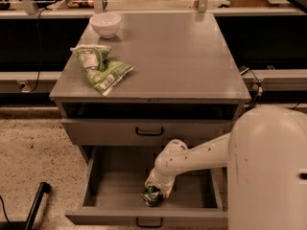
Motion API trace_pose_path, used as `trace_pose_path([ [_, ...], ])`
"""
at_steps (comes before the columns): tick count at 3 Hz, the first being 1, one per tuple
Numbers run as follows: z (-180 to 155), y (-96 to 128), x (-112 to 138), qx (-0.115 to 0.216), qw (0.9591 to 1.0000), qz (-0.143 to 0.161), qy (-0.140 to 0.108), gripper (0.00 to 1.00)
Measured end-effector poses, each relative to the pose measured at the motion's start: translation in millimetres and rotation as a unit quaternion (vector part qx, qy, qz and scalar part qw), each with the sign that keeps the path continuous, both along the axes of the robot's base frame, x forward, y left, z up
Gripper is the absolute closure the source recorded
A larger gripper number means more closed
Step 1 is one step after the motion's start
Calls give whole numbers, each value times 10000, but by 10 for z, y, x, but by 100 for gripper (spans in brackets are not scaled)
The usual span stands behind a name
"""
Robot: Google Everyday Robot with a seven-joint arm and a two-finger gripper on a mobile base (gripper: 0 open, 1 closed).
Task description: Pick green can from middle drawer and place on counter
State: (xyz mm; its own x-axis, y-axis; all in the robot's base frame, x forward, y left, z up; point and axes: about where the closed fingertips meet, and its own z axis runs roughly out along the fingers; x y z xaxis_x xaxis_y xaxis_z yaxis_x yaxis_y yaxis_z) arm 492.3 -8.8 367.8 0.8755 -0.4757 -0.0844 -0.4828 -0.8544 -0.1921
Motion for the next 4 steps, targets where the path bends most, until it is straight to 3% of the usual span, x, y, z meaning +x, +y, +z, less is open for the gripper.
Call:
trace_pose_path([
  [1,87,-13,-27,189,9996,-209,14,56],
  [2,129,-30,-74,417,9982,-402,138,79],
  [3,253,-48,-76,845,9944,-603,209,82],
  [4,468,-108,-64,1446,9860,-802,222,80],
])
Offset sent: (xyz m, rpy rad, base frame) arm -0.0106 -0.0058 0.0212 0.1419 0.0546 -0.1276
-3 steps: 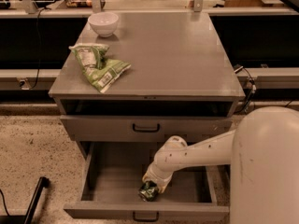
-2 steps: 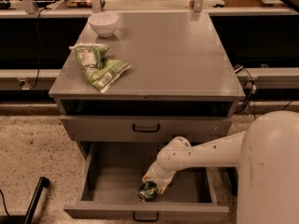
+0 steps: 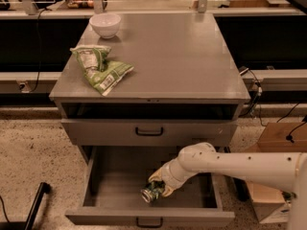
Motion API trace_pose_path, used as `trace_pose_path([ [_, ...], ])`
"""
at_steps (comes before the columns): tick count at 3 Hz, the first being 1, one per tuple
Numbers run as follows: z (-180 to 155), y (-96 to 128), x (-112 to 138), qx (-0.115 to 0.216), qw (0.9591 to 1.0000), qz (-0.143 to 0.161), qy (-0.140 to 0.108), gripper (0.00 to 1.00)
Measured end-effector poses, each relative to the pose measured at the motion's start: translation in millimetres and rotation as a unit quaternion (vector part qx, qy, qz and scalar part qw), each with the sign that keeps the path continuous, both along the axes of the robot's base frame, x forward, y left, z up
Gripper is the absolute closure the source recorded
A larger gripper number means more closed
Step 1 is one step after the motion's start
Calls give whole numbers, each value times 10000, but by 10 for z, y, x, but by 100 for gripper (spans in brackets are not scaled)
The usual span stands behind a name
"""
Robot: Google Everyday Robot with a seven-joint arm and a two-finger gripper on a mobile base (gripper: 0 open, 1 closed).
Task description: Pick green can from middle drawer and place on counter
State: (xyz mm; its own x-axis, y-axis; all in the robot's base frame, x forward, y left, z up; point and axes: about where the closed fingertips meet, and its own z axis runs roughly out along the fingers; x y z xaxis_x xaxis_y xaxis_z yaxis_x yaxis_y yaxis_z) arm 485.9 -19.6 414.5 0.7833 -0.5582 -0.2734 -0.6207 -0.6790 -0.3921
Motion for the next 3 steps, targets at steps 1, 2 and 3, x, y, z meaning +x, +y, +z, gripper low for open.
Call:
trace_pose_path([
  [1,382,-66,-17,683,9973,-154,-219,79],
  [2,853,-77,-76,1188,9911,-120,-592,77],
  [3,1401,-107,-103,1523,9836,-19,-965,77],
])
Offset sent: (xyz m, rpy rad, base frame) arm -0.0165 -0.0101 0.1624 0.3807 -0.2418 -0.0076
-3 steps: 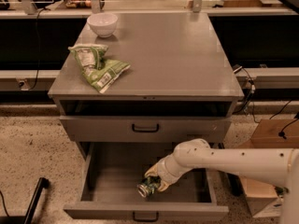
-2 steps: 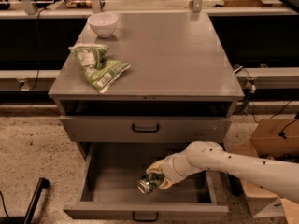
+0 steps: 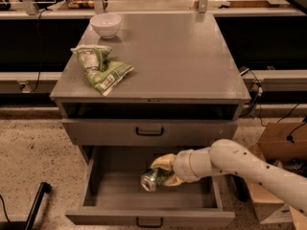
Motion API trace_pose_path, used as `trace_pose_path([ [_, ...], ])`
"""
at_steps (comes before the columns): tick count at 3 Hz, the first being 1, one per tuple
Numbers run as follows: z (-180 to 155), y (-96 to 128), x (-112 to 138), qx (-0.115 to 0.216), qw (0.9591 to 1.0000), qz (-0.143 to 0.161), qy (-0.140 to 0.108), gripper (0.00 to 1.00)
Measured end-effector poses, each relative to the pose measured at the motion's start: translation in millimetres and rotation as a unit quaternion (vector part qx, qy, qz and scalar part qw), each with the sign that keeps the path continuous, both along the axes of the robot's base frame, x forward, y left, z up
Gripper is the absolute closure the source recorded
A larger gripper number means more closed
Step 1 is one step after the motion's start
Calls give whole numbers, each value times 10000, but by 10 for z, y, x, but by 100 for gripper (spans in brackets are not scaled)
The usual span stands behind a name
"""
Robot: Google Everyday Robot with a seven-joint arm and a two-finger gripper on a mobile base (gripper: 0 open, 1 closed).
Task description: Pick green can from middle drawer and place on counter
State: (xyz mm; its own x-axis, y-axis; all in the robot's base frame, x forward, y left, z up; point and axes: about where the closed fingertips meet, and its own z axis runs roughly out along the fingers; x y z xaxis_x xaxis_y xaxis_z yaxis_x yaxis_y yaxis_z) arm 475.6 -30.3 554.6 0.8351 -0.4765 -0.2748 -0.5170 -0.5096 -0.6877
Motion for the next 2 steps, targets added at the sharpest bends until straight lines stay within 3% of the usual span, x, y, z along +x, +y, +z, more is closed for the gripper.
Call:
trace_pose_path([
  [1,600,-50,-36,209,9987,163,-436,77],
  [2,1202,-127,-67,386,9946,377,-884,77],
])
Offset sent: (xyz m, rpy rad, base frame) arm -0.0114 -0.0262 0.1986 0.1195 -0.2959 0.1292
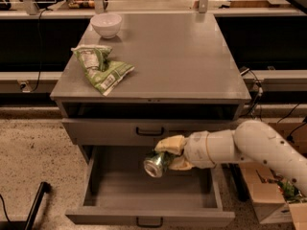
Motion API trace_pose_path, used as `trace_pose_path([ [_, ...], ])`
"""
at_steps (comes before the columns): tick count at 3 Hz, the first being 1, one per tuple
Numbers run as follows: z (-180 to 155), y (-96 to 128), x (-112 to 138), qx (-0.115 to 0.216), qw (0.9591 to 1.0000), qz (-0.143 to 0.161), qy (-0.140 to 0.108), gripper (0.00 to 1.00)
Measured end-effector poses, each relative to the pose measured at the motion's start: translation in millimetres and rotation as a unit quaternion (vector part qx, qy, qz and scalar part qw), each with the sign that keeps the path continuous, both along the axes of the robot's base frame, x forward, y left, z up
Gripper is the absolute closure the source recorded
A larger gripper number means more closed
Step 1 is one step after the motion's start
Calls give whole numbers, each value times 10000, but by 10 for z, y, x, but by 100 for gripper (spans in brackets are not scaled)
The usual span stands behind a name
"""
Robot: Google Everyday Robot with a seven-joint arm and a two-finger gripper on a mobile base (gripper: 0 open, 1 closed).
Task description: Pick green can from middle drawer and place on counter
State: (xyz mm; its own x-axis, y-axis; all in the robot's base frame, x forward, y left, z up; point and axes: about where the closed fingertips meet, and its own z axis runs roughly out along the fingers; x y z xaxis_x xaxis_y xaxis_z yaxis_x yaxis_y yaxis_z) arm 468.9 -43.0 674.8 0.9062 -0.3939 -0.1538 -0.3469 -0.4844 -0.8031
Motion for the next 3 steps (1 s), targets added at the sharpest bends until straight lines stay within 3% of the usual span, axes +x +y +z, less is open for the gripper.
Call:
trace_pose_path([
  [1,513,-81,51,-81,9991,94,-406,78],
  [2,904,-142,234,-357,9972,74,-660,78],
  [3,1176,-164,524,-767,9942,18,-756,80],
])
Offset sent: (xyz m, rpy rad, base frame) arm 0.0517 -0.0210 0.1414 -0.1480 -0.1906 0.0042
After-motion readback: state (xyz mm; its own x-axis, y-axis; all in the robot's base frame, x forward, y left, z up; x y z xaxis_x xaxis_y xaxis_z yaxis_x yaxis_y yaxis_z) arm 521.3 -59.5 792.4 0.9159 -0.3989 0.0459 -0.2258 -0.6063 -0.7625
